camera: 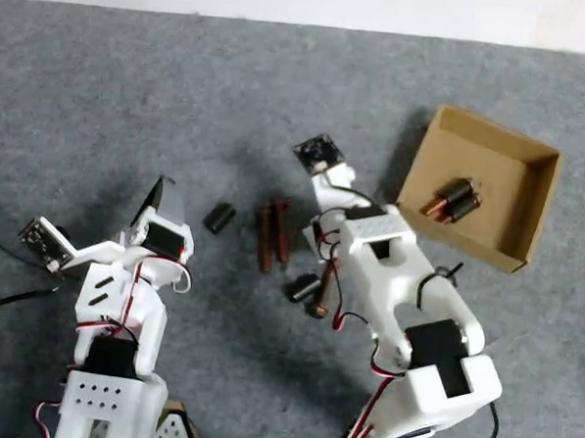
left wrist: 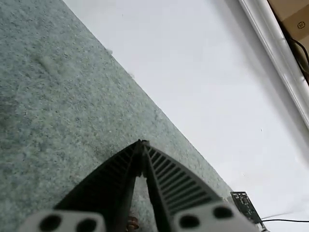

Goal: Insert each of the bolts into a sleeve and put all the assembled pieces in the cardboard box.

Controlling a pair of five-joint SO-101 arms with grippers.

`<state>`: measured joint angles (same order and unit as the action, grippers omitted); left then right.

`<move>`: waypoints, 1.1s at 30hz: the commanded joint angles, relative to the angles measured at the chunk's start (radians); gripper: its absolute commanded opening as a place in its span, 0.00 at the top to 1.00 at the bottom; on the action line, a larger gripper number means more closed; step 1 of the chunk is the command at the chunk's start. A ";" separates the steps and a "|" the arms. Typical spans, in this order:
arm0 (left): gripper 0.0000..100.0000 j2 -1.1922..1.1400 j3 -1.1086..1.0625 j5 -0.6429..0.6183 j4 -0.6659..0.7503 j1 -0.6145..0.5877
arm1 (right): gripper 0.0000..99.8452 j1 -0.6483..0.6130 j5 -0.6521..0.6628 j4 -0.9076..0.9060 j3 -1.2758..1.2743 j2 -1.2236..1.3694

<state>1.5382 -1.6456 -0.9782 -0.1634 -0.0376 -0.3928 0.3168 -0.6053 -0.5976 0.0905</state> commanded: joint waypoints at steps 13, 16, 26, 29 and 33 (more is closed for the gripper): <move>0.99 0.002 0.041 0.388 -0.123 0.216 | 1.00 0.035 0.009 0.440 -0.532 -0.559; 0.99 0.001 0.077 0.408 -0.184 0.237 | 1.00 0.035 0.009 0.458 -0.605 -0.661; 0.87 -0.673 0.481 0.408 -0.186 0.272 | 1.00 0.041 0.009 0.456 -0.690 -0.759; 0.87 -0.961 0.638 0.408 -0.187 0.274 | 1.00 0.041 0.009 0.453 -0.691 -0.768; 0.87 -1.260 0.779 0.408 -0.187 0.274 | 1.00 0.041 0.008 0.453 -0.691 -0.768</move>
<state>0.5762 -1.0349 -0.5731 -0.3460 0.2217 -0.3652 0.3184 -0.1818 -1.2973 -0.6460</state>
